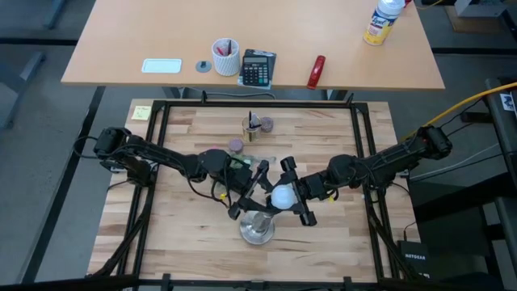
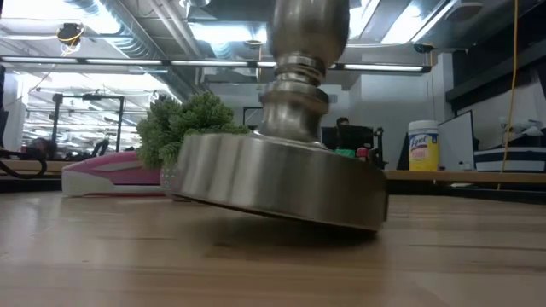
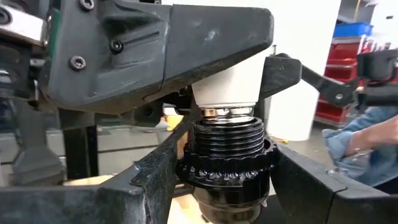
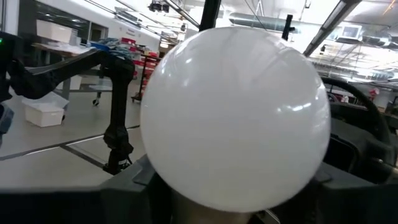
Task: Screw lightbulb
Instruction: Remove the lightbulb from the lamp
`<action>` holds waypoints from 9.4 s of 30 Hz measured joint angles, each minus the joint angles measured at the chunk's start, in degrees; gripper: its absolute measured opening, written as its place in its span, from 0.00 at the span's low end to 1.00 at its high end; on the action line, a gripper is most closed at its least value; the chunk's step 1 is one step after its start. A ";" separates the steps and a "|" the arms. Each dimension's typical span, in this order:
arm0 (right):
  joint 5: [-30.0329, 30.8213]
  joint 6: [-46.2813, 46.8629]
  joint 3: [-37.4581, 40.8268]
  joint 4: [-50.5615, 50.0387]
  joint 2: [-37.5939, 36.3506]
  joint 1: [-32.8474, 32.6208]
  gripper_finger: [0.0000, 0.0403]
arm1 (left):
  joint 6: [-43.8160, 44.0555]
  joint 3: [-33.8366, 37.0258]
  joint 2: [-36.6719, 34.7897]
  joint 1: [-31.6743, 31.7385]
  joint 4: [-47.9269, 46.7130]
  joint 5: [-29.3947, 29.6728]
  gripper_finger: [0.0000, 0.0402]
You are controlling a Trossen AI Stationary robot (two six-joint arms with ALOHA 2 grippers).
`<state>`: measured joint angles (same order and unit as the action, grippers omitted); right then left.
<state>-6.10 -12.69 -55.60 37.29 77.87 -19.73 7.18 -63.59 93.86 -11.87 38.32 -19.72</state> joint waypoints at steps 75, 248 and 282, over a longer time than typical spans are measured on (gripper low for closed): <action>1.64 -3.90 -0.01 -1.60 -0.09 -0.13 0.49 | -17.44 0.17 -0.07 -0.54 -3.29 6.91 0.47; 2.81 4.65 0.05 -2.53 1.05 0.13 0.38 | -5.81 -0.04 0.04 4.18 -8.48 -14.10 0.32; 30.70 -4.33 0.05 -16.74 -10.11 0.63 0.39 | -8.03 0.26 -0.06 4.76 -5.33 -11.91 0.38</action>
<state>24.60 -17.02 -55.55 20.55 67.76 -19.09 -0.85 -63.33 93.81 -7.10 32.99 -31.63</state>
